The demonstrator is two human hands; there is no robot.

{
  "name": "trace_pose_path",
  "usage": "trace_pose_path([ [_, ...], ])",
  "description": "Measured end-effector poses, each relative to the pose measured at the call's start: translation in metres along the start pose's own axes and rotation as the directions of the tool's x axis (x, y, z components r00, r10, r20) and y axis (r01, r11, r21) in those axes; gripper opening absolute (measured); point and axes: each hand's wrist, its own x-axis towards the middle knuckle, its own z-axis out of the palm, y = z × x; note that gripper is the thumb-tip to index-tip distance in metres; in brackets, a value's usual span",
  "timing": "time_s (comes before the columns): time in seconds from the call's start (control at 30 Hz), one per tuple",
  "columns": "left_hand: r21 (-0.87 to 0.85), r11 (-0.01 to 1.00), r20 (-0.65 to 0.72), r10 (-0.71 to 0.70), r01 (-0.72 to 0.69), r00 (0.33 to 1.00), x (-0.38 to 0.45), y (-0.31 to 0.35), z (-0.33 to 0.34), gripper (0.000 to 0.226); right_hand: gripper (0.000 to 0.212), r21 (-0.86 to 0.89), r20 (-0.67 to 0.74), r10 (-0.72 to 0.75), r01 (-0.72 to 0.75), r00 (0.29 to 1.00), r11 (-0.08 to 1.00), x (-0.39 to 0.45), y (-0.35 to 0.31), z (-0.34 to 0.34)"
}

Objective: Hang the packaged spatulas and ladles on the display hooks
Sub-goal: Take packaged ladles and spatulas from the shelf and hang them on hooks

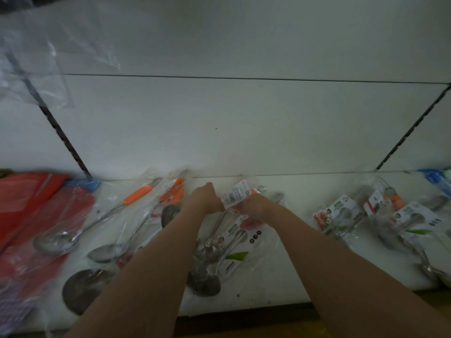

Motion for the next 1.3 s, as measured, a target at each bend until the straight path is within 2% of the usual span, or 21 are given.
trace_pose_path([
  [0.07, 0.003, 1.0, -0.022, 0.005, -0.004, 1.0, -0.002, -0.001, -0.002, 0.05, 0.024, 0.032, 0.019, -0.013, 0.013, 1.0, 0.999, -0.002, 0.0, -0.002],
  [0.13, -0.05, 0.999, -0.083, -0.002, -0.003, 0.997, -0.004, 0.0, -0.005, 0.028, 0.011, 0.051, 0.024, -0.044, 0.042, 0.999, 0.998, -0.006, 0.0, -0.004],
  [0.27, -0.166, 0.986, -0.174, -0.014, -0.015, 0.985, -0.005, 0.004, -0.014, 0.025, 0.006, 0.117, 0.013, -0.044, 0.042, 0.999, 0.992, -0.011, -0.001, -0.011],
  [0.3, -0.263, 0.964, -0.183, -0.003, -0.046, 0.983, -0.005, 0.006, -0.016, 0.024, 0.007, 0.159, 0.017, -0.054, 0.051, 0.998, 0.986, -0.013, -0.002, -0.013],
  [0.4, -0.64, 0.758, -0.172, 0.017, -0.125, 0.985, -0.013, 0.015, -0.026, 0.014, 0.016, 0.289, -0.016, -0.17, 0.168, 0.985, 0.943, -0.019, -0.008, -0.018],
  [0.5, -0.763, 0.635, -0.111, 0.054, -0.12, 0.992, -0.022, 0.024, -0.037, 0.004, 0.028, 0.375, -0.215, -0.236, 0.304, 0.948, 0.876, -0.025, -0.02, -0.024],
  [0.6, -0.795, 0.594, -0.07, 0.111, -0.123, 0.991, -0.027, 0.031, -0.044, 0.012, 0.024, 0.364, -0.337, -0.289, 0.407, 0.896, 0.838, -0.031, -0.03, -0.028],
  [0.73, -0.818, 0.56, -0.065, 0.131, -0.128, 0.989, -0.036, 0.038, -0.048, 0.035, 0.025, 0.226, -0.351, -0.347, 0.438, 0.87, 0.87, -0.041, -0.034, -0.034],
  [0.93, -0.858, 0.489, -0.121, 0.105, -0.157, 0.987, -0.044, 0.04, -0.053, 0.011, 0.029, 0.124, -0.228, -0.298, 0.331, 0.927, 0.935, -0.053, -0.032, -0.041],
  [1.07, -0.839, 0.511, -0.176, 0.075, -0.189, 0.982, -0.047, 0.041, -0.054, 0.006, 0.028, 0.112, -0.25, -0.242, 0.276, 0.937, 0.955, -0.055, -0.034, -0.044],
  [1.13, -0.833, 0.521, -0.173, 0.077, -0.188, 0.982, -0.047, 0.041, -0.053, 0.005, 0.025, 0.096, -0.289, -0.265, 0.304, 0.92, 0.948, -0.055, -0.035, -0.044],
  [1.3, -0.818, 0.534, -0.19, 0.101, -0.215, 0.976, -0.047, 0.044, -0.053, 0.025, 0.022, 0.05, -0.443, -0.362, 0.426, 0.82, 0.903, -0.056, -0.04, -0.044],
])
